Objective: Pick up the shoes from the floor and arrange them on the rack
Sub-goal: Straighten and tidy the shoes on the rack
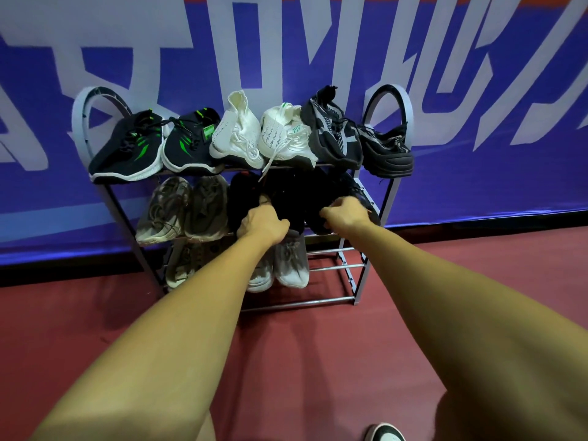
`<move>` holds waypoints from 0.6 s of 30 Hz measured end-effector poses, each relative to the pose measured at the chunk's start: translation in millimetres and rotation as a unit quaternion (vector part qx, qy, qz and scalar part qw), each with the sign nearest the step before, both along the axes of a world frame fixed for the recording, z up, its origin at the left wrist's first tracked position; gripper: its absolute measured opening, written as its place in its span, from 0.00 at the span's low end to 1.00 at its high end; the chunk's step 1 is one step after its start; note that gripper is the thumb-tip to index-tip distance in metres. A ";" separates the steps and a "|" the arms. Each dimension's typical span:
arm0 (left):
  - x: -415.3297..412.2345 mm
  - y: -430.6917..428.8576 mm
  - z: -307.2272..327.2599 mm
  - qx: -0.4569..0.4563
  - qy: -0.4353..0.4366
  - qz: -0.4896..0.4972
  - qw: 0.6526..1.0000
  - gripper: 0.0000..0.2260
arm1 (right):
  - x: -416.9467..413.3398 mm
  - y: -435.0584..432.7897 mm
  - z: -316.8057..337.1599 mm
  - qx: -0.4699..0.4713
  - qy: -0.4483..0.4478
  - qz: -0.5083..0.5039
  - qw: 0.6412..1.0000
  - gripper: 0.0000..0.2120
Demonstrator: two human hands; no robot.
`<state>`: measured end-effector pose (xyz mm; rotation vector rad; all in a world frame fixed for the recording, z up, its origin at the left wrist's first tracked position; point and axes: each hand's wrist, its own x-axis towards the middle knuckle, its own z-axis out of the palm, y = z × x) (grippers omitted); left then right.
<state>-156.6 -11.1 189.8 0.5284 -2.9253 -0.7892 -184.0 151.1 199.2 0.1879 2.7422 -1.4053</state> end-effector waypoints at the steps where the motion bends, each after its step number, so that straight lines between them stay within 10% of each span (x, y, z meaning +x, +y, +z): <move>1: 0.3 -2.3 -1.7 0.002 -0.007 -0.003 1.000 0.21 | 2.6 -5.4 -1.1 -0.004 -0.024 0.027 0.999 0.09; 18: 6.5 -11.6 8.2 0.206 0.003 0.033 0.978 0.21 | -5.3 -46.6 -13.7 -0.152 -0.106 0.039 0.982 0.12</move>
